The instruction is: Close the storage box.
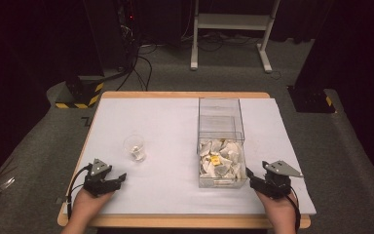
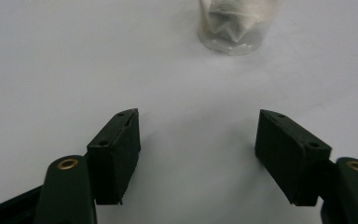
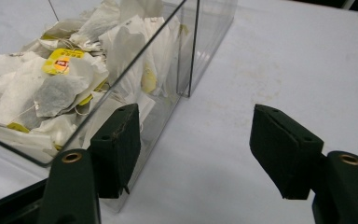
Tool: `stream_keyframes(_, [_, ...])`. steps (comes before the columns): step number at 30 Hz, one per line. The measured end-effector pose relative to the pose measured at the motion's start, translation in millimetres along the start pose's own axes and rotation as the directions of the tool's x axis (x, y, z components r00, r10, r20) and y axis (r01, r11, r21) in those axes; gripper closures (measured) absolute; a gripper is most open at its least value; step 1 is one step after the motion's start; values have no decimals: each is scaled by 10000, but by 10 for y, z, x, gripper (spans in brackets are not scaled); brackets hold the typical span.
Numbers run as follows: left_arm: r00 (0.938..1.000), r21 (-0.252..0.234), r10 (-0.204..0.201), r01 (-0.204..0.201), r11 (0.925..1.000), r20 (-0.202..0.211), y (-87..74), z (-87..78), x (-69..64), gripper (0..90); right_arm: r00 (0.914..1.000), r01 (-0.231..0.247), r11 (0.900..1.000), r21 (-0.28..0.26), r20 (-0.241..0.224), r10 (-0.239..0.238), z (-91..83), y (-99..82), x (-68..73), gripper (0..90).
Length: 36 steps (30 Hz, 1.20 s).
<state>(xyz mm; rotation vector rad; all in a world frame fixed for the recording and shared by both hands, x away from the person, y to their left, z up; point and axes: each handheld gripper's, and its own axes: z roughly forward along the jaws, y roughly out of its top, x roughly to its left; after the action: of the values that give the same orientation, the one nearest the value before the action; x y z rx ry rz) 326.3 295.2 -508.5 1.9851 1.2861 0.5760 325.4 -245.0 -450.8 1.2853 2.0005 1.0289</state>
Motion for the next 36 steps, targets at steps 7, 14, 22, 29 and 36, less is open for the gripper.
stream_keyframes(7, [10000, 13, 18, -18, 10000, 5, 3, 2, 3, 311, 9998, -212, 9994, -266, -43, 211, -112, 17, 9, 343])
stream_keyframes(14, [9989, 198, 320, -327, 9993, 338, 16, 25, -15, 186, 10000, -91, 9986, -525, 20, 92, -233, 49, 47, 343])
stream_keyframes(22, [9992, 177, 296, -300, 9994, 262, 14, 27, -26, 182, 9989, -243, 9957, -897, -421, 206, -357, 29, 125, 348])
stream_keyframes(29, [9992, 194, 255, -261, 9995, 320, 17, 31, -23, 178, 9974, -133, 9956, -924, -722, 67, -413, -26, 193, 347])
stream_keyframes(36, [9989, 219, 284, -292, 9993, 366, 25, 39, -20, 165, 9970, 79, 9968, -797, -759, -140, -351, -89, 297, 326])
